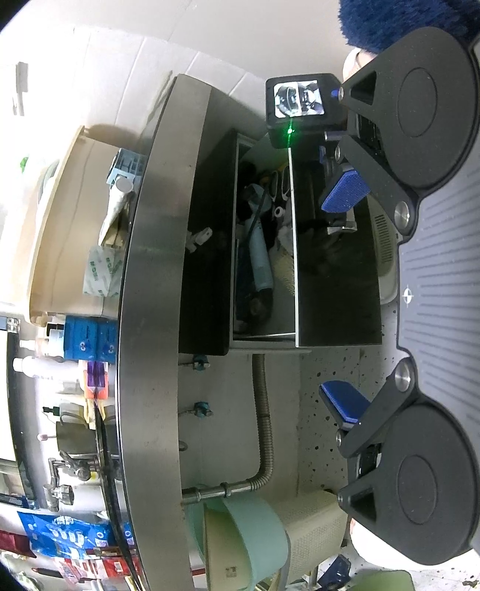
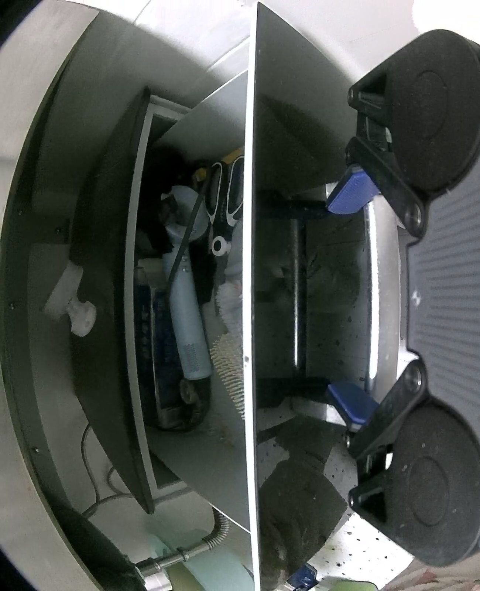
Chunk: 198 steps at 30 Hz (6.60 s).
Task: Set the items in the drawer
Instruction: 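Keep pulling the drawer out with the right gripper until fully open, then open the right gripper and withdraw it from the drawer handle, then move the left tool up to the clear tape roll on the countertop, then grip the clear tape roll through its core with the left gripper, then lift the tape roll off the counter and carry it toward the drawer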
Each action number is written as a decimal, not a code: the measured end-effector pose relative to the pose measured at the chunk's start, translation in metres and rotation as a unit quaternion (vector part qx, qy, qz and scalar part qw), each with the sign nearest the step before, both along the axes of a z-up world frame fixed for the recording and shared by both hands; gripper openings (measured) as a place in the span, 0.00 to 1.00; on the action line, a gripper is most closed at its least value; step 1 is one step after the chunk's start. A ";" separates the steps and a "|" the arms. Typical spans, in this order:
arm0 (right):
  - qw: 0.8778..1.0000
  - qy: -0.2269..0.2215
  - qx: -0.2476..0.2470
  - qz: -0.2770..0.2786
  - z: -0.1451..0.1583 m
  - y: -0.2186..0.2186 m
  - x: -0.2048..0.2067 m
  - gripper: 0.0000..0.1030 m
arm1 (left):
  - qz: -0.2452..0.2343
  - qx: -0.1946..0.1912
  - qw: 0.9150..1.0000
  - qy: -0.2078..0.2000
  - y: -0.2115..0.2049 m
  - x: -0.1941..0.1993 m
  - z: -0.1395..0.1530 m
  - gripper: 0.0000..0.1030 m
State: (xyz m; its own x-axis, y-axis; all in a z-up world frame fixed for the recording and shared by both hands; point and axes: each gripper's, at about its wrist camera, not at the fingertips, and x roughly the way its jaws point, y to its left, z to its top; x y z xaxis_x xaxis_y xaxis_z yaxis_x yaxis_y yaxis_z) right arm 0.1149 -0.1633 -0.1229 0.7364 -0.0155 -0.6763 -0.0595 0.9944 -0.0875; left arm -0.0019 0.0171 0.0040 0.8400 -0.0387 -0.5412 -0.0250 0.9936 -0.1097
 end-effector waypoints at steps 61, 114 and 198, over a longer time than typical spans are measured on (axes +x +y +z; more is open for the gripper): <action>0.999 0.029 0.024 0.005 0.020 -0.009 0.011 0.95 | -0.029 0.005 1.000 0.003 -0.010 0.001 -0.001 0.96; 0.973 -0.199 0.104 0.048 0.128 -0.033 -0.097 0.96 | -0.078 0.077 0.994 0.024 -0.019 0.118 0.117 0.89; 0.978 -0.163 0.123 0.045 0.111 -0.047 -0.094 0.96 | 0.119 0.023 0.962 0.245 -0.006 0.382 0.157 0.07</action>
